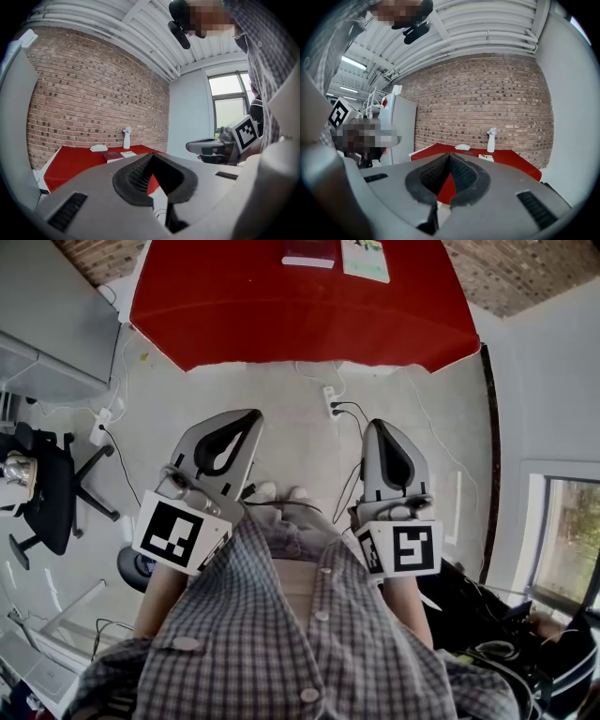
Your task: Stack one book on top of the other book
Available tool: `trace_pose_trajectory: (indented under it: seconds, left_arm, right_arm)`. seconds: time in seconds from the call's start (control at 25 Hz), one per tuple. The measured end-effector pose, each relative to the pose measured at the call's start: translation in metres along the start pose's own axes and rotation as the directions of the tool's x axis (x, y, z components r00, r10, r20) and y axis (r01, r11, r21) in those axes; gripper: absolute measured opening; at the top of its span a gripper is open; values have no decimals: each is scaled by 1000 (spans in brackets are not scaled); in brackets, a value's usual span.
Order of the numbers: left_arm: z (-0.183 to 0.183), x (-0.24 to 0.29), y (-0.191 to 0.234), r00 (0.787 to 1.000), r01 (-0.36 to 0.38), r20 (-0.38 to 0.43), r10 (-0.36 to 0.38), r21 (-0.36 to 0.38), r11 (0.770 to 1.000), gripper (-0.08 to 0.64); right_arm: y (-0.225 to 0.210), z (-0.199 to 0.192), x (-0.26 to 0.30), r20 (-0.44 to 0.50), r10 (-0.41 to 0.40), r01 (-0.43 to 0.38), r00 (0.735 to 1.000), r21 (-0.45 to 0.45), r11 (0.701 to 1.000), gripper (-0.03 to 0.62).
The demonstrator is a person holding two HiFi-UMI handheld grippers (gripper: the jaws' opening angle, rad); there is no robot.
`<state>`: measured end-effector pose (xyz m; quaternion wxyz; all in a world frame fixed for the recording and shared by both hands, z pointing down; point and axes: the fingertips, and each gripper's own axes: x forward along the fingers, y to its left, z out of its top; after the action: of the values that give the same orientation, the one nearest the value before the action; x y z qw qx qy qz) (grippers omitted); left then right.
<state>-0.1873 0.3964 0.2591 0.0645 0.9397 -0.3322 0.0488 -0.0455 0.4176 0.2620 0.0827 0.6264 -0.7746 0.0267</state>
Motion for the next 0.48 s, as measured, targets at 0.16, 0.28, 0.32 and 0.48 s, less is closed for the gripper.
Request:
trace_pose_trajectory:
  seconds: [0.16, 0.28, 0.32, 0.48]
  left_arm:
    - [0, -39, 7, 1000, 6, 21, -6, 10, 1000, 0]
    - [-1, -42, 7, 999, 19, 26, -20, 18, 1000, 0]
    - [-2, -37, 7, 999, 26, 24, -26, 17, 1000, 0]
    - [-1, -33, 6, 999, 43, 29, -43, 20, 999, 0]
  right_arm:
    - [31, 6, -16, 20, -35, 35, 999, 4, 999, 1]
    - [36, 2, -19, 24, -43, 43, 999, 9, 999, 2]
    - [33, 0, -16, 21, -44, 44, 999, 10, 999, 2]
    - [32, -3, -16, 6, -57, 57, 998, -3, 998, 2]
